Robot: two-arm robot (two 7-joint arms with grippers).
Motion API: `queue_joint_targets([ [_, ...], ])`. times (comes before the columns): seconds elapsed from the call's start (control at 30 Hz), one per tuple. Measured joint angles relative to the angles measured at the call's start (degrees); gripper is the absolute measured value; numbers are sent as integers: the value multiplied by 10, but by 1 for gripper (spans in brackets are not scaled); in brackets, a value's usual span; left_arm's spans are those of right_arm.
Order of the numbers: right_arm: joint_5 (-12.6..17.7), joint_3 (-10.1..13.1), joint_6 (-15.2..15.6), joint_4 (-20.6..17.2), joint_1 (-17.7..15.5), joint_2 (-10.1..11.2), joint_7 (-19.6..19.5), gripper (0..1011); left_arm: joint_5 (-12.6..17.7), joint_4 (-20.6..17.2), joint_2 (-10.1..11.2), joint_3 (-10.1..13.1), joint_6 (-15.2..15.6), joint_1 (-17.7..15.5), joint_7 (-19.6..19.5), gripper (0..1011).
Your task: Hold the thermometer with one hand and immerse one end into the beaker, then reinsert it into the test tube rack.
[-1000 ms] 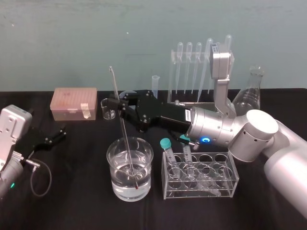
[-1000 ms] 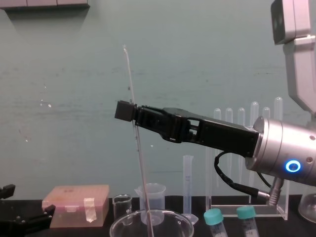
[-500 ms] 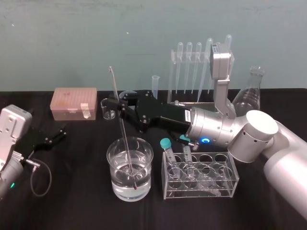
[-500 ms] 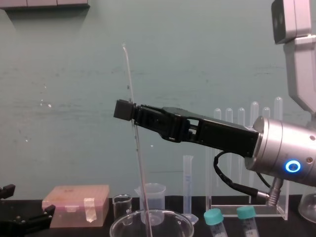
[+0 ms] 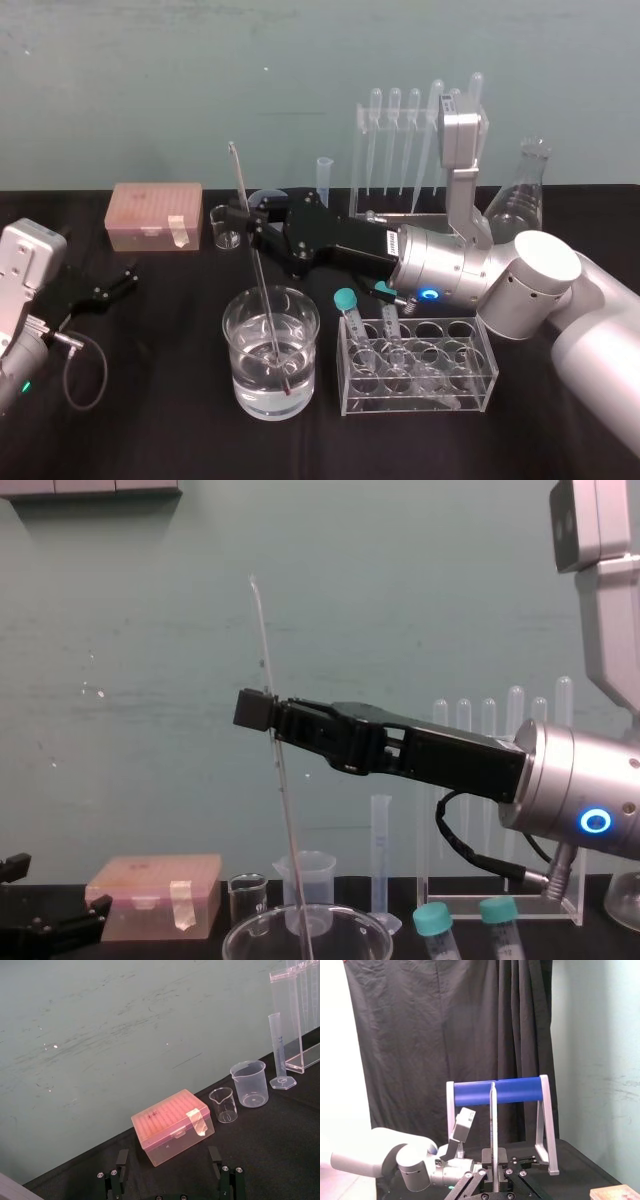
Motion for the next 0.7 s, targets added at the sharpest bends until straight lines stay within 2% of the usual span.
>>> queue_joint_targets([
  [0.7, -1, 1, -2, 9, 3, -4, 4, 56, 0, 0, 0, 0, 0, 0, 0, 1008],
])
